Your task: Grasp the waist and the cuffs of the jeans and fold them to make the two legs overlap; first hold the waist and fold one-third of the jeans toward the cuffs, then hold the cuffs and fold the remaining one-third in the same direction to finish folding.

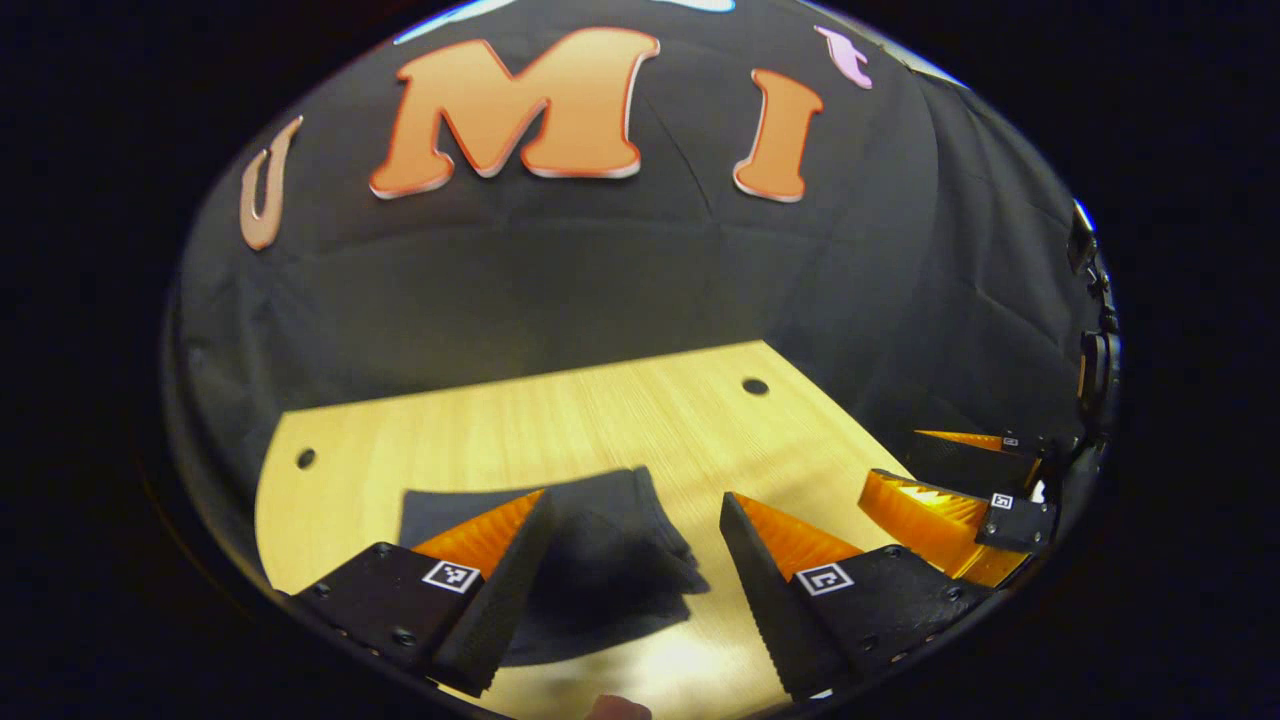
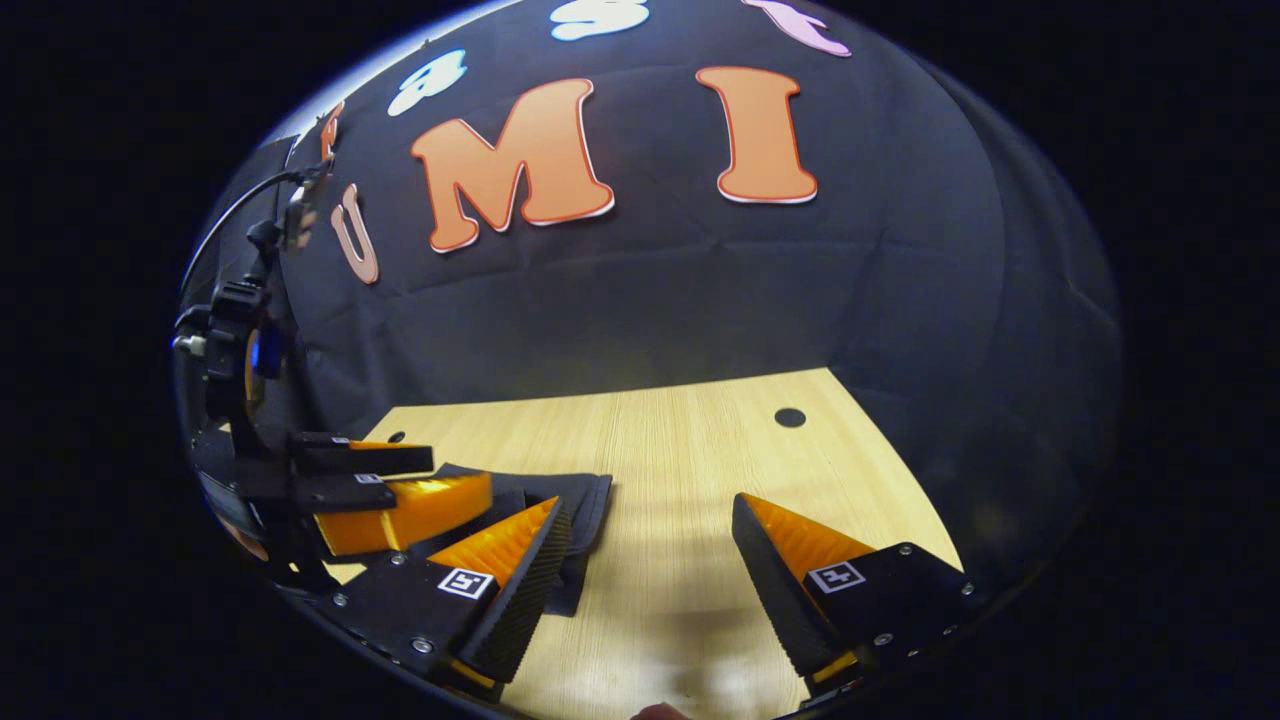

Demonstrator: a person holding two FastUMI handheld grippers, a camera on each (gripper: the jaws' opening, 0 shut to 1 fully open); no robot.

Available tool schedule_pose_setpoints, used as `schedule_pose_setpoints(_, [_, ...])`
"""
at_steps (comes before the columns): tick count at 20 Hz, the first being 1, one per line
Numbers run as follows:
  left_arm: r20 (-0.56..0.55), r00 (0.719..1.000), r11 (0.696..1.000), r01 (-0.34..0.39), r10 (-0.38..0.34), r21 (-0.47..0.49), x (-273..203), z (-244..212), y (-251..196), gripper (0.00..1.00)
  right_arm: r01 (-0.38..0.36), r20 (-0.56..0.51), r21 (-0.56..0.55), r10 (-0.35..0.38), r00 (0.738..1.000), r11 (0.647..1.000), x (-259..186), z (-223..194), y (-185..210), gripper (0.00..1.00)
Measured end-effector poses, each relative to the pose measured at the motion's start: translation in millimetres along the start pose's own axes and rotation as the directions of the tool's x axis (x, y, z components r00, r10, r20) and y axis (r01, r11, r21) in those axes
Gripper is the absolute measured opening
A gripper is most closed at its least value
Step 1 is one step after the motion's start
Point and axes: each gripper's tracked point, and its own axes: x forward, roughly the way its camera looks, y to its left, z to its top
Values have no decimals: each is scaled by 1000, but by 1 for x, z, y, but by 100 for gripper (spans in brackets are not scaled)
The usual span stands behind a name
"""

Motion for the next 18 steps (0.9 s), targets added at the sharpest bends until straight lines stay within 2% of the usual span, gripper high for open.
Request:
schedule_pose_setpoints(4, [154, 981, 993, -119, 117, 5, -52, 22, 59, 98, 6, 110, -65, 1, 994, 998, -11, 32, 23, 98])
schedule_pose_setpoints(11, [337, 900, 961, -266, 275, -73, -152, 59, 132, 98, -28, 204, -129, 54, 977, 991, -21, 54, 74, 98])
schedule_pose_setpoints(15, [374, 877, 953, -290, 301, -86, -184, 53, 169, 97, -9, 258, -106, 36, 966, 994, -35, 67, 95, 98])
schedule_pose_setpoints(18, [400, 859, 947, -302, 319, -108, -211, 47, 192, 97, 6, 321, -112, 30, 947, 994, -49, 79, 111, 98])
